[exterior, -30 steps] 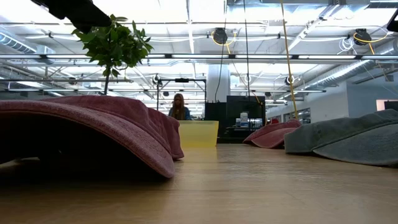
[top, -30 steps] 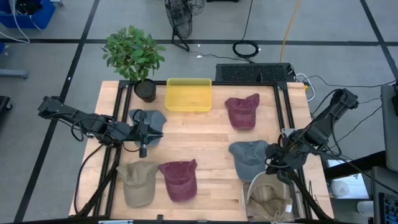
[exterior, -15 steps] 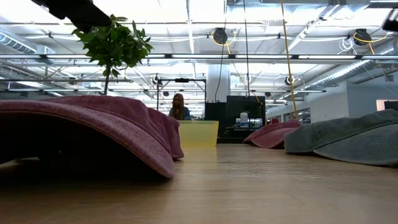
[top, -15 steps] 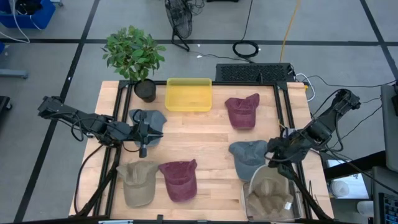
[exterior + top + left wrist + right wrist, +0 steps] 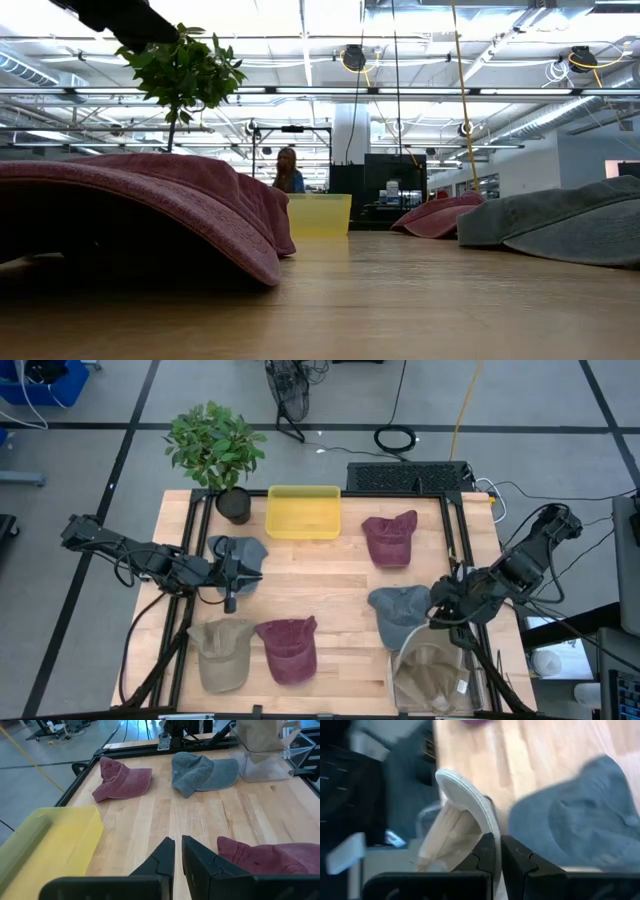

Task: Pick & Place hat
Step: Put the top brown cap into the transparent bin

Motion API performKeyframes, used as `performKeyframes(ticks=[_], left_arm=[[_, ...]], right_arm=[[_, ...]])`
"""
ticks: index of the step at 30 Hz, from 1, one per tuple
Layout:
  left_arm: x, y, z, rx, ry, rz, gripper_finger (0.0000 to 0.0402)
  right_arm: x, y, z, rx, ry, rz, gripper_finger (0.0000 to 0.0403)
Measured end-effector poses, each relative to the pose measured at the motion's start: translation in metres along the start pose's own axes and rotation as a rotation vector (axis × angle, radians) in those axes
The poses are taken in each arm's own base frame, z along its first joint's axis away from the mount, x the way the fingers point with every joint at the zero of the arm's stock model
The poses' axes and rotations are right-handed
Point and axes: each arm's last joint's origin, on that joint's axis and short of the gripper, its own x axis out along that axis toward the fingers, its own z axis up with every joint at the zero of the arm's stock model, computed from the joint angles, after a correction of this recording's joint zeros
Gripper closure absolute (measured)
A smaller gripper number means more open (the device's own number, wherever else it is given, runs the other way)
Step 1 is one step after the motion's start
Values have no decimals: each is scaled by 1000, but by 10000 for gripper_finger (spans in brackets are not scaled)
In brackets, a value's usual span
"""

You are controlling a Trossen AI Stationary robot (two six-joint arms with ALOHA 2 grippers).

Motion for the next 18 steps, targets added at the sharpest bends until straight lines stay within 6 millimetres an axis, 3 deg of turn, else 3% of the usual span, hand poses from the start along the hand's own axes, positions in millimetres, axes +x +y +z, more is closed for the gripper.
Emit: performKeyframes(ticks=[6,18], left_arm=[[0,0,-4,-28,36,5,360],[0,0,-4,-33,38,6,360]], right_arm=[[16,13,-6,-5,146,-117,395],[-12,57,5,-65,18,-15,395]])
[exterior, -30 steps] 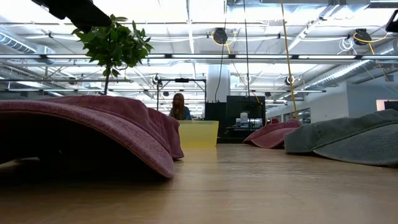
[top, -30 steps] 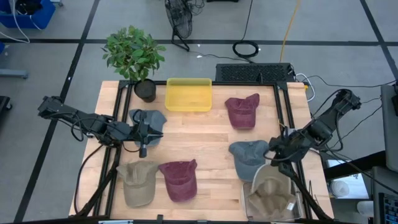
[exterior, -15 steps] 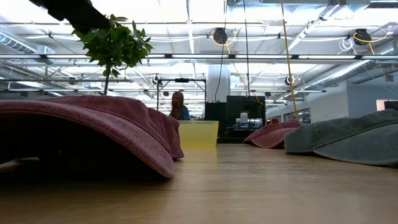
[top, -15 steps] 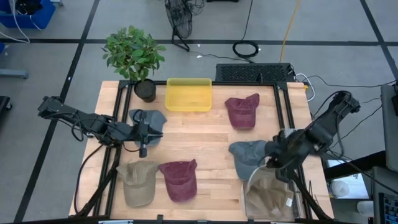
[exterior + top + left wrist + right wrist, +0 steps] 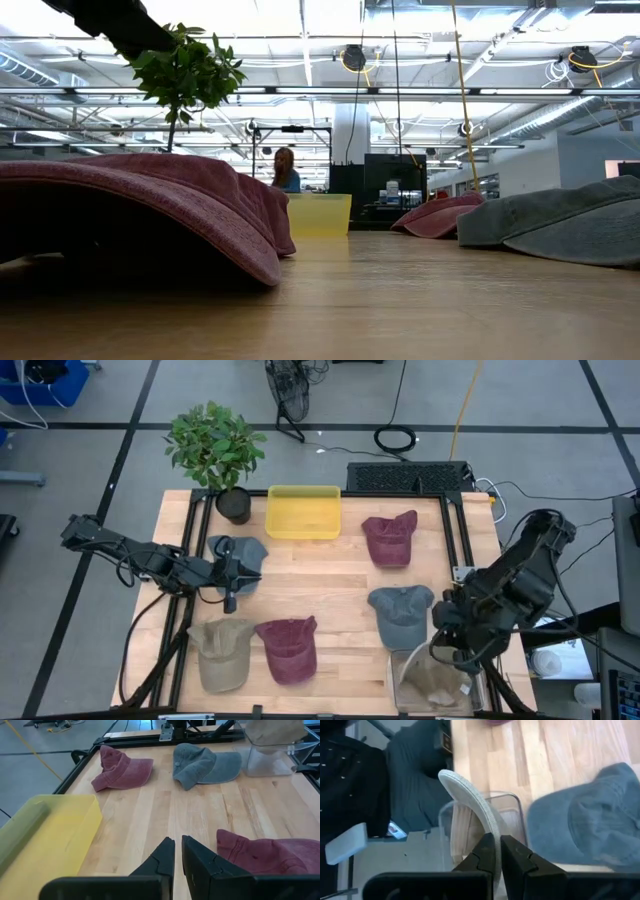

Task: Pick & Place hat
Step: Put the top brown cap into the transparent bin

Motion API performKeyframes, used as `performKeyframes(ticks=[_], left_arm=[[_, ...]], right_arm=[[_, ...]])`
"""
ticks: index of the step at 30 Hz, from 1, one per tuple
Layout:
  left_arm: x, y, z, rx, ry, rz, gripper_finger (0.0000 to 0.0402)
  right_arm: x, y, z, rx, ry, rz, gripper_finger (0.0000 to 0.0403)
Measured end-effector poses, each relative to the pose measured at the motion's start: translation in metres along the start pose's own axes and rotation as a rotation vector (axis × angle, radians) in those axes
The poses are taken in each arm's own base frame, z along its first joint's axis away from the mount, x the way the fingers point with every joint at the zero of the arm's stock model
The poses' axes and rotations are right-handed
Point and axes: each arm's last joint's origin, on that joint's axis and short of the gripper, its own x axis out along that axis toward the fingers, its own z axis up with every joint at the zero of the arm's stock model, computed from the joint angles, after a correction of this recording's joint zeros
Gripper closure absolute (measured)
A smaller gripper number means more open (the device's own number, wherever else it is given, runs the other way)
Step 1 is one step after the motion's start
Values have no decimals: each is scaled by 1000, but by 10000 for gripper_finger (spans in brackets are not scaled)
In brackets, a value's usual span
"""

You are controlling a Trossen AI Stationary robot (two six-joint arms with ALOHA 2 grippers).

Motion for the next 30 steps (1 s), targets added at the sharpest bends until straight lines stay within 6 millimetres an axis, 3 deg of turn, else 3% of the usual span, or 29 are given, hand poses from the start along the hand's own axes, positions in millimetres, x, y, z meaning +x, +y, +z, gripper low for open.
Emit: performKeyframes(ticks=[8,13,20,30], left_arm=[[0,0,0,0,0,0,360],[0,0,0,1,-1,0,360],[0,0,0,25,-2,0,360],[0,0,0,25,-2,1,360]], right_arm=[[13,-1,-5,0,63,-122,394],[-7,-21,-11,112,84,-191,394],[-19,-25,-10,194,31,-117,382],[-1,-26,-11,232,128,-147,396]])
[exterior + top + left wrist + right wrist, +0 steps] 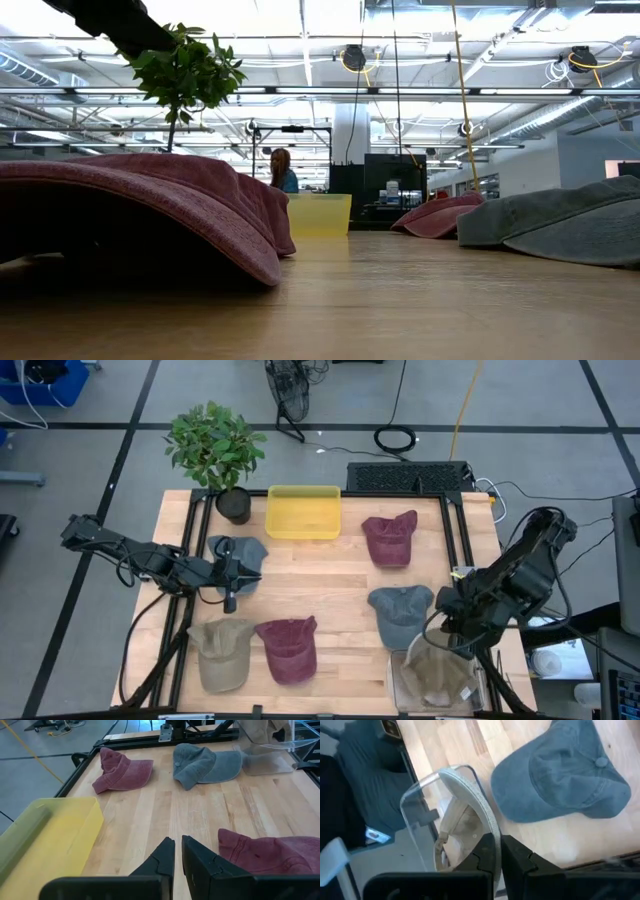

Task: Pick & Place hat
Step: Put the top brown cap into the transparent bin

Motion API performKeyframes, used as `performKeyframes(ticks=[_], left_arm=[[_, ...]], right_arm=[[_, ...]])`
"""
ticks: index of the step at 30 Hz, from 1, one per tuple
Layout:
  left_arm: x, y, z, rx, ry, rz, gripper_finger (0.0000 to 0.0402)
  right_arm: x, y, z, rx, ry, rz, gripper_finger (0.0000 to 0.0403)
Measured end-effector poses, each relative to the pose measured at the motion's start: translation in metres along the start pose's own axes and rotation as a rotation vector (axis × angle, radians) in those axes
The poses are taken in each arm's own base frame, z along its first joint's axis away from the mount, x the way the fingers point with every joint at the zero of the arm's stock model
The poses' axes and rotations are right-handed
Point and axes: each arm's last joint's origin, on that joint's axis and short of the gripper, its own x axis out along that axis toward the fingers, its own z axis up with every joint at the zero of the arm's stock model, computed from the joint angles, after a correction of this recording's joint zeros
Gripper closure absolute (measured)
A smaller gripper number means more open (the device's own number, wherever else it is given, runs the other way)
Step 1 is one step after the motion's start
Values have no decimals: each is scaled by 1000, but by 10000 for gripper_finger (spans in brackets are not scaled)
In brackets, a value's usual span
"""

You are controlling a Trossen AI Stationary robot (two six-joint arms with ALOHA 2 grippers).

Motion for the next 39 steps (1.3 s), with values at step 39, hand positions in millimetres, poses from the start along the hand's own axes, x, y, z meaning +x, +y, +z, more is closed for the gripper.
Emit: performKeyframes(ticks=[39], left_arm=[[-1,-3,0,5,-1,-15,360]], right_arm=[[95,85,-28,-131,-10,-72,390]])
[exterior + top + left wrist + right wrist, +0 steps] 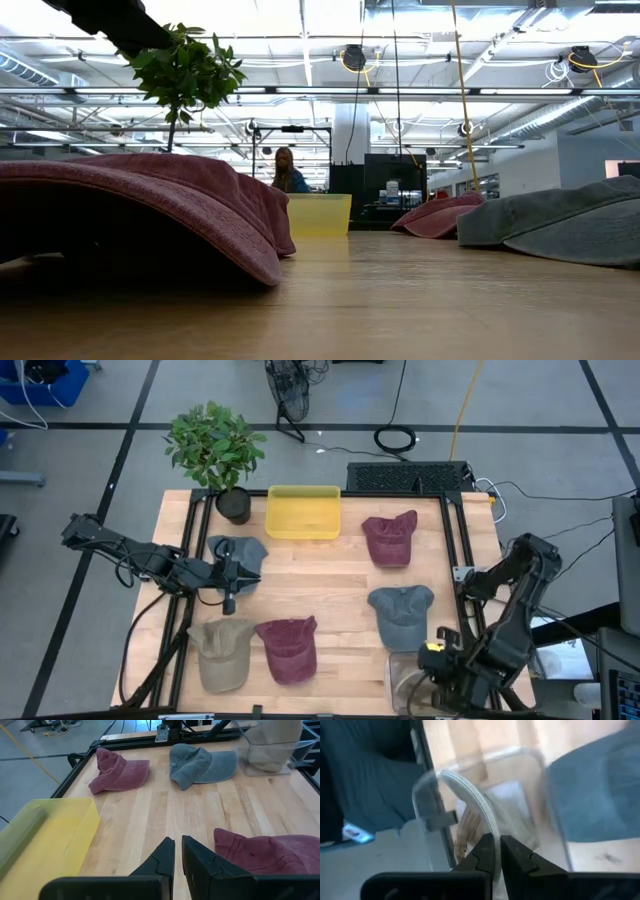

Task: Pick & Place hat
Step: Put the top brown cap into the transparent bin

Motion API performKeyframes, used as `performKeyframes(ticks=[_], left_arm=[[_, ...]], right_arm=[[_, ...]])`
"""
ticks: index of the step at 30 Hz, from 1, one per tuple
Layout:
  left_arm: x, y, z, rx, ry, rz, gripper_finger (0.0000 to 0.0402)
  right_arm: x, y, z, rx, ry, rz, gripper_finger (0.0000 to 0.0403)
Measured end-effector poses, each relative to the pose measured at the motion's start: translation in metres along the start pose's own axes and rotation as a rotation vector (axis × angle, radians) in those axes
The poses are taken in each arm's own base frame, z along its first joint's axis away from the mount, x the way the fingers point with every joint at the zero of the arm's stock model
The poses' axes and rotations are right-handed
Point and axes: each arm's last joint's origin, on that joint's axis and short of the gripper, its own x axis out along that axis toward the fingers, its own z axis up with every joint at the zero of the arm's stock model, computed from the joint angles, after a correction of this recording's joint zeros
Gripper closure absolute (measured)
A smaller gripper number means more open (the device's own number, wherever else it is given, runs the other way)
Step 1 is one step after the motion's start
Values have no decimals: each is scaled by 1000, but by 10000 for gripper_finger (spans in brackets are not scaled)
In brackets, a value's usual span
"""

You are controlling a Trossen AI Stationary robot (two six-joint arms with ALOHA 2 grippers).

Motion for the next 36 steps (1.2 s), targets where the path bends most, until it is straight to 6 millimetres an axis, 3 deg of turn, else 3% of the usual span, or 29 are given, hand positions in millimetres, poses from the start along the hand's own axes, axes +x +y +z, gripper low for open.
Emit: performKeyframes(ticks=[8,15,19,25,33,36], left_arm=[[0,0,1,29,-6,0,360],[0,0,4,73,-44,-1,360],[0,0,5,79,-49,-2,360],[0,0,5,76,-49,-2,360],[0,0,5,67,-47,-2,360],[0,0,5,61,-44,-2,360]], right_arm=[[48,-20,-20,109,174,-60,386],[57,-20,-22,135,172,-29,339],[51,-18,-20,156,161,20,295],[28,-21,-17,226,134,135,249],[3,-19,-9,173,4,310,238],[1,-29,-12,187,26,231,246]])
